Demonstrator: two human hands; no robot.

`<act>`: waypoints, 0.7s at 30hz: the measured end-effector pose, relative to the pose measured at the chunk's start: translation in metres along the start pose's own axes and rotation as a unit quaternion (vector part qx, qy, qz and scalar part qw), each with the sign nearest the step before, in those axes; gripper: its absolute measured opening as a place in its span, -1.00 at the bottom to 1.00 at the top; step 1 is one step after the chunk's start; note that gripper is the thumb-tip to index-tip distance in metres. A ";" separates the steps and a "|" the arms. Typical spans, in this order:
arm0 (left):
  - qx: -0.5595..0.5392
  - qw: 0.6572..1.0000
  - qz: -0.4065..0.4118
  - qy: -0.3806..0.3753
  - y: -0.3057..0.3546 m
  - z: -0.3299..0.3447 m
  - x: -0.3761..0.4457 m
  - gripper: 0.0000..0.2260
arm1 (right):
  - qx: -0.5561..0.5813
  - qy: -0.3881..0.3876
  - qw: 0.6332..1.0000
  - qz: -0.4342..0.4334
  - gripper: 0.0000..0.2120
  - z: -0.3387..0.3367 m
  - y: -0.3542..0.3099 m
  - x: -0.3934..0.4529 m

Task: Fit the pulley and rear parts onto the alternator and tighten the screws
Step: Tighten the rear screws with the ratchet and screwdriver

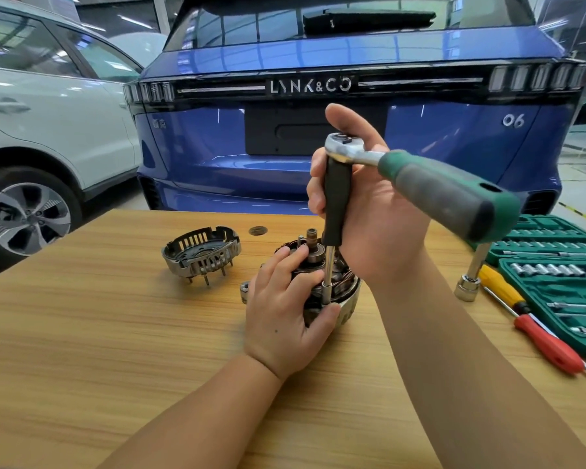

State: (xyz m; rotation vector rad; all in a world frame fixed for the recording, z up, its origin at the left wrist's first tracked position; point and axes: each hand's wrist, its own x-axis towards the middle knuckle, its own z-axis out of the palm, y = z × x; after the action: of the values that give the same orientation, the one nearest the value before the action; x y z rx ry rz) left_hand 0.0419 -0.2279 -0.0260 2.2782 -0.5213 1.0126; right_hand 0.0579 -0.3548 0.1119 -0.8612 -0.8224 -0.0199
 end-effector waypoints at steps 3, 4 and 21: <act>-0.003 1.000 0.002 0.001 0.000 0.000 0.000 -0.62 | -0.016 0.033 0.999 0.024 -0.63 0.004 0.000 0.001; -0.005 1.000 0.002 0.002 0.000 0.000 0.000 -0.62 | -0.008 0.035 0.999 0.035 -0.62 0.006 0.000 0.000; -0.003 1.000 -0.001 0.006 0.001 0.001 0.000 -0.63 | -0.132 0.026 0.990 -0.048 -0.61 0.009 0.010 -0.002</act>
State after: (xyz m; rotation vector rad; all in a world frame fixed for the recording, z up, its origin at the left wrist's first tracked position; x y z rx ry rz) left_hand 0.0419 -0.2290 -0.0260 2.2664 -0.5160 1.0221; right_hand 0.0543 -0.3428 0.1076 -1.0654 -0.8222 -0.2390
